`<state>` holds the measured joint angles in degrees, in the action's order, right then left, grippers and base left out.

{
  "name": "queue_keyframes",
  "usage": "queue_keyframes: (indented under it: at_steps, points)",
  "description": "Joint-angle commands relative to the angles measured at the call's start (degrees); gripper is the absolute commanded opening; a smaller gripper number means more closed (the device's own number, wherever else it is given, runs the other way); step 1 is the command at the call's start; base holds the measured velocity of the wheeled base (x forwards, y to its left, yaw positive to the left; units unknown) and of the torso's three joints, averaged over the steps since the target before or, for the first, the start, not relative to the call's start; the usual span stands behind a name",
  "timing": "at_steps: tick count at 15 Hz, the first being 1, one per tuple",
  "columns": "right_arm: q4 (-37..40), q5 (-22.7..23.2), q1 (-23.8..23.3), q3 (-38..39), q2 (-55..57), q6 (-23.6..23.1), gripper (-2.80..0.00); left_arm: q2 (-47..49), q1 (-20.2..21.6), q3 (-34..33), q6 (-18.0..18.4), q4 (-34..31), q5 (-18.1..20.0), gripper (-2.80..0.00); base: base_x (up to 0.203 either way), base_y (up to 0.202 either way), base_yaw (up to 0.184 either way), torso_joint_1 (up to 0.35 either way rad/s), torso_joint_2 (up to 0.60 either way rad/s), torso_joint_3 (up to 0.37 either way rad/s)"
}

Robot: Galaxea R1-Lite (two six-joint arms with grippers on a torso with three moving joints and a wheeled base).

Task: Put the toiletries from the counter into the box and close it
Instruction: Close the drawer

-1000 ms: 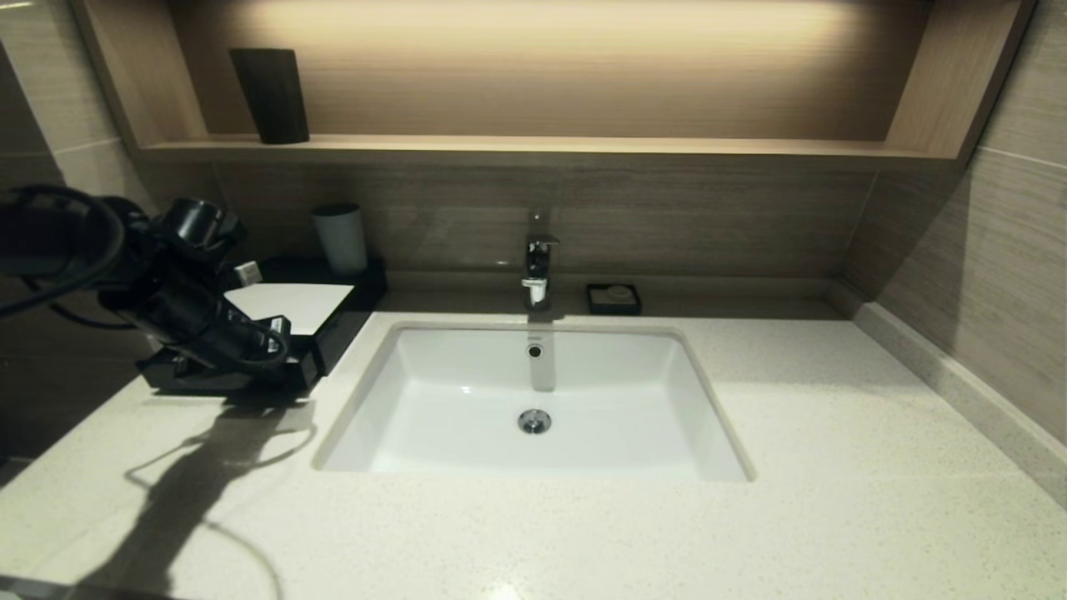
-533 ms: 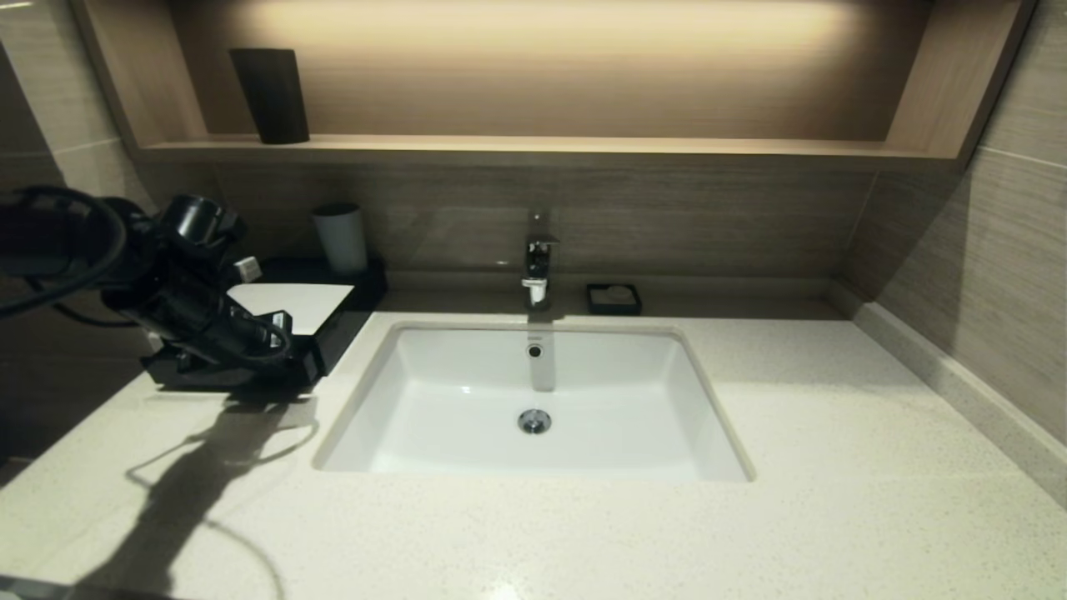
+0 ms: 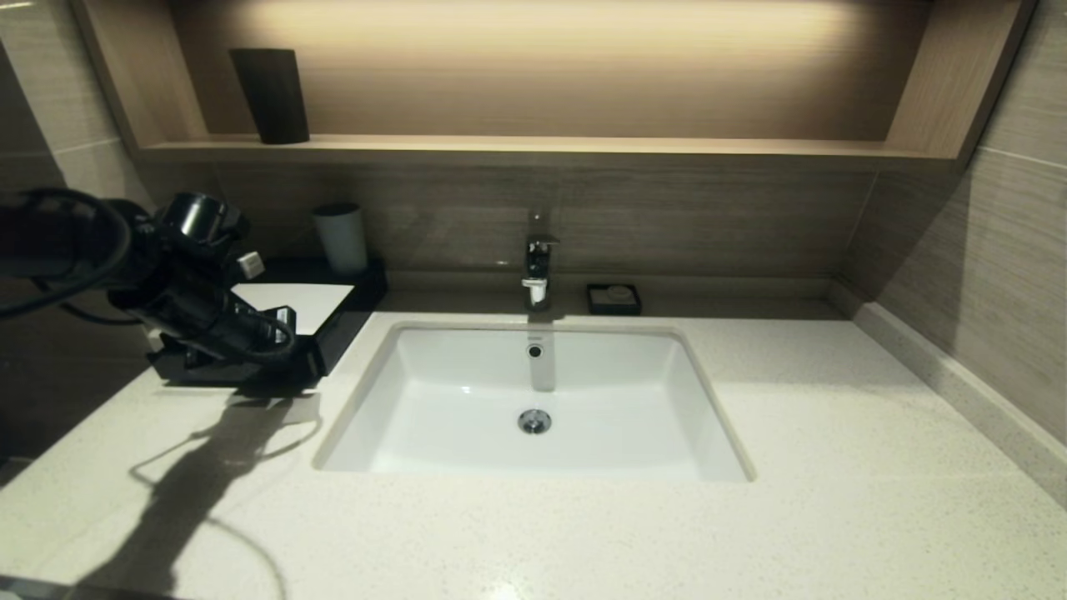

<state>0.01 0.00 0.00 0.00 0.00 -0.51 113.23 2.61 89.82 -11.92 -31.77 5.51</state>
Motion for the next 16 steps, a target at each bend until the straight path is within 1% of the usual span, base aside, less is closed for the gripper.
queue_keyframes:
  at_steps: [1,7,16]
  points:
    - [-0.01,0.00,0.00,0.00,-0.06,-0.02,-2.80,0.15,-0.13,-0.08,-0.29,0.04,0.03,-2.80,0.000,0.000,0.000,0.000,0.00,0.000]
    - [-0.01,0.00,0.00,0.00,0.00,-0.02,-2.80,0.59,-0.24,-0.08,-0.38,1.27,0.03,-2.80,0.000,0.000,0.000,0.000,0.00,0.000]
    - [-0.01,0.00,0.00,0.00,0.00,-0.02,-2.80,1.38,-0.32,-0.33,-1.96,4.24,0.03,-2.80,0.000,0.000,0.000,0.000,0.00,0.000]
